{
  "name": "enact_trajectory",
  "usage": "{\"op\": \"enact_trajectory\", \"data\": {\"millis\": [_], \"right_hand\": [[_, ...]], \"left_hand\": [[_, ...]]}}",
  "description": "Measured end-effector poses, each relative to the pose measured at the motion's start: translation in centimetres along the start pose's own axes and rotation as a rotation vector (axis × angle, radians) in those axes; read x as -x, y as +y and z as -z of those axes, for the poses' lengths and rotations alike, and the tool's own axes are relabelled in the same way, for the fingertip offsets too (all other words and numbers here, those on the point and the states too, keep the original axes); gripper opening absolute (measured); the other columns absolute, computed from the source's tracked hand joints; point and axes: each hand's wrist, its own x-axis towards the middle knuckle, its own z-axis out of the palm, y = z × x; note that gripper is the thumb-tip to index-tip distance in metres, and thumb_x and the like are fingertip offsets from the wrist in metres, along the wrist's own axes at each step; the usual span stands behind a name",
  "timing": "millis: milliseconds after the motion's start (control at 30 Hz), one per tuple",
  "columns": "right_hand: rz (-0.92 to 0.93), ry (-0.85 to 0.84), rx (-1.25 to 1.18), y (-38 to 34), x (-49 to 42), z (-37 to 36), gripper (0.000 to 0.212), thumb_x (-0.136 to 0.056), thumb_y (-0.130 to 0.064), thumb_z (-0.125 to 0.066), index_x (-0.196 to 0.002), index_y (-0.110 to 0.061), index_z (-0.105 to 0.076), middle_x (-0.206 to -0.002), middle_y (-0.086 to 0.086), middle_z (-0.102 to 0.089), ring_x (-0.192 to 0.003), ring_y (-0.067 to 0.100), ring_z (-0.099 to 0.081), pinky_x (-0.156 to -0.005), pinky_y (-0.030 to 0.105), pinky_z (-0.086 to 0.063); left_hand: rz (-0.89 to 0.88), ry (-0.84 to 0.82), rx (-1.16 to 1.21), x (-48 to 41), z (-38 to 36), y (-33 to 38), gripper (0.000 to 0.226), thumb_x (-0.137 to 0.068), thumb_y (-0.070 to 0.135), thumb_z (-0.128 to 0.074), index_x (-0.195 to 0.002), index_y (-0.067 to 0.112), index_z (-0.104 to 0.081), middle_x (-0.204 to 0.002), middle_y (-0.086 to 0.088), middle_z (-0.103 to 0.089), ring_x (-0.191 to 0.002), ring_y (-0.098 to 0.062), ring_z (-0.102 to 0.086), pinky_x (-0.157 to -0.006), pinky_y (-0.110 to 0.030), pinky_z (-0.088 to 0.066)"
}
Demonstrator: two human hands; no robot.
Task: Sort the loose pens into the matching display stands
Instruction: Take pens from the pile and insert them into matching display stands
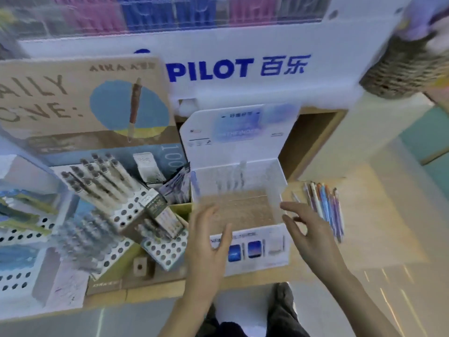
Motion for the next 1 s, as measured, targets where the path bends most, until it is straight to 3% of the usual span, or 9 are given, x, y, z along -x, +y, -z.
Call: {"op": "enact_trajectory", "data": {"millis": [100,200,300,433,533,633,800,900,1000], "right_hand": [[-0.167,0.046,0.059,6.3,0.0,4.1,0.022,-0.093,-0.009,-0.057,-0.112,-0.014,-0.066,-0.112,-0.002,-0.064,-0.101,0.016,-0.058,-0.083,0.024,-0.041],[-0.348,0.044,0.096,12.8,-0.8,7.5,0.023,-0.093,-0.012,-0.058,-0.115,-0.008,-0.064,-0.118,0.008,-0.063,-0.106,0.025,-0.06,-0.082,0.031,-0.045],[-0.472,-0.047,0.161,18.3,-2.5,9.6,0.032,-0.094,-0.019,-0.057,-0.122,-0.005,-0.059,-0.125,0.012,-0.06,-0.11,0.027,-0.059,-0.079,0.028,-0.041],[-0.493,-0.156,0.199,22.8,-5.2,10.7,0.037,-0.095,-0.023,-0.056,-0.127,-0.003,-0.055,-0.128,0.013,-0.059,-0.11,0.026,-0.059,-0.081,0.026,-0.041],[-0.572,-0.204,0.185,24.7,-6.8,10.1,0.047,-0.094,-0.036,-0.055,-0.126,0.0,-0.055,-0.121,0.015,-0.061,-0.103,0.027,-0.06,-0.071,0.025,-0.04],[-0.597,-0.209,0.165,26.0,-7.5,8.5,0.047,-0.09,-0.044,-0.057,-0.11,-0.002,-0.057,-0.108,0.017,-0.06,-0.085,0.026,-0.058,-0.063,0.031,-0.045],[-0.571,-0.172,0.134,26.2,-7.8,7.4,0.029,-0.091,-0.039,-0.06,-0.091,-0.012,-0.049,-0.098,0.007,-0.049,-0.088,0.023,-0.052,-0.077,0.037,-0.047],[-0.564,-0.165,0.115,26.9,-8.0,7.6,0.029,-0.092,-0.044,-0.056,-0.091,-0.016,-0.049,-0.097,0.002,-0.049,-0.08,0.018,-0.055,-0.068,0.032,-0.047],[-0.546,-0.164,0.129,27.6,-8.2,7.5,0.027,-0.093,-0.045,-0.052,-0.094,-0.018,-0.05,-0.097,0.0,-0.053,-0.074,0.012,-0.056,-0.059,0.027,-0.041]], "left_hand": [[0.037,-0.194,-0.003,0.0,-6.3,0.6,0.025,-0.09,0.038,-0.049,-0.11,0.024,-0.055,-0.11,0.011,-0.053,-0.107,0.012,-0.046,-0.088,-0.003,-0.033],[0.14,-0.355,0.066,0.2,-13.0,1.7,0.012,-0.093,0.019,-0.057,-0.103,0.026,-0.057,-0.104,0.014,-0.055,-0.1,0.009,-0.052,-0.085,-0.007,-0.038],[0.318,-0.44,0.136,-0.1,-19.8,2.6,0.025,-0.091,0.011,-0.061,-0.098,0.034,-0.054,-0.103,0.014,-0.055,-0.094,0.004,-0.056,-0.082,-0.011,-0.043],[0.484,-0.375,-0.03,-0.8,-27.4,0.7,0.034,-0.09,0.018,-0.063,-0.121,0.011,-0.054,-0.111,0.002,-0.052,-0.097,-0.01,-0.056,-0.083,-0.018,-0.042],[0.567,-0.291,-0.276,-1.1,-30.0,-1.4,0.037,-0.089,0.033,-0.063,-0.112,0.005,-0.055,-0.111,-0.006,-0.055,-0.095,-0.017,-0.051,-0.075,-0.02,-0.032],[0.684,-0.212,-0.459,-1.6,-31.3,-2.7,0.057,-0.086,0.049,-0.061,-0.115,0.0,-0.053,-0.117,-0.017,-0.051,-0.107,-0.028,-0.045,-0.084,-0.03,-0.033],[0.602,-0.019,-0.299,-4.0,-31.3,-2.8,0.033,-0.095,0.029,-0.052,-0.12,0.007,-0.05,-0.126,-0.013,-0.04,-0.098,-0.024,-0.05,-0.089,-0.026,-0.038],[0.449,-0.005,-0.301,-7.1,-31.1,-3.4,0.025,-0.096,0.014,-0.05,-0.12,0.014,-0.054,-0.128,-0.01,-0.038,-0.1,-0.021,-0.051,-0.091,-0.022,-0.034],[0.472,-0.008,-0.318,-9.8,-31.3,-4.7,0.024,-0.093,0.014,-0.055,-0.116,0.011,-0.059,-0.13,-0.012,-0.042,-0.109,-0.027,-0.053,-0.096,-0.026,-0.036]]}}
